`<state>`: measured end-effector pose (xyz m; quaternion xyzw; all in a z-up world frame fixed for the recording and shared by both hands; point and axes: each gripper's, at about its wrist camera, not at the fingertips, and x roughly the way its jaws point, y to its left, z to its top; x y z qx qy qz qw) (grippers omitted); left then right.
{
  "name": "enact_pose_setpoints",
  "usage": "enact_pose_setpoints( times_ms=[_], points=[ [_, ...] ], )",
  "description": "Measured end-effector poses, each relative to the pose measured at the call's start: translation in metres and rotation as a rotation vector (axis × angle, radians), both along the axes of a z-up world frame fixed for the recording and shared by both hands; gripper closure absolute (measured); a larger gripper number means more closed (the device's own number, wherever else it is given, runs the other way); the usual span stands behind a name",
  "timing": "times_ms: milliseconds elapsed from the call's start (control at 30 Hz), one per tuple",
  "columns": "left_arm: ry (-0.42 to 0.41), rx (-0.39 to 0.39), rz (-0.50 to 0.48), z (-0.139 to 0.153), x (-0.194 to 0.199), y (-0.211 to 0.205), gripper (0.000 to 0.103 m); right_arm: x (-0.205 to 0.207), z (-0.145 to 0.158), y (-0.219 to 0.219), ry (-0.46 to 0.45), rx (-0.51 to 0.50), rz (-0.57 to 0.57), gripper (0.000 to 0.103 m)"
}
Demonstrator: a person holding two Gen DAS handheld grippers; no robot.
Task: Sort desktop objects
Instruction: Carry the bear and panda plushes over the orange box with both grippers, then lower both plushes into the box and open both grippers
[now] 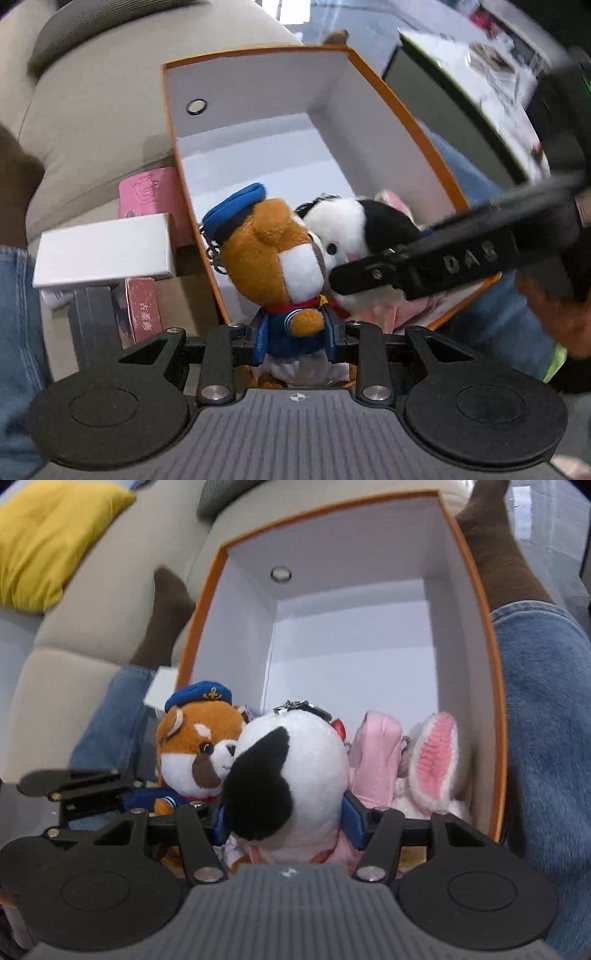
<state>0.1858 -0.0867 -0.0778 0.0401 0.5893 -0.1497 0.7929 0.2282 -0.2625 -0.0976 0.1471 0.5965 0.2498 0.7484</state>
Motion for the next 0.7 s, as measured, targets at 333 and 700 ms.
enact_pose_setpoints(
  times_ms=[333, 700],
  points=[
    [0.034, 0.036, -0.082, 0.000, 0.006, -0.009, 0.063, 0.001, 0.000, -0.001, 0.035, -0.042, 0.067, 0.040],
    [-0.089, 0.011, -0.147, 0.040, 0.002, 0.004, 0.064, 0.006, -0.003, 0.009, 0.048, -0.064, 0.094, 0.040]
  ],
)
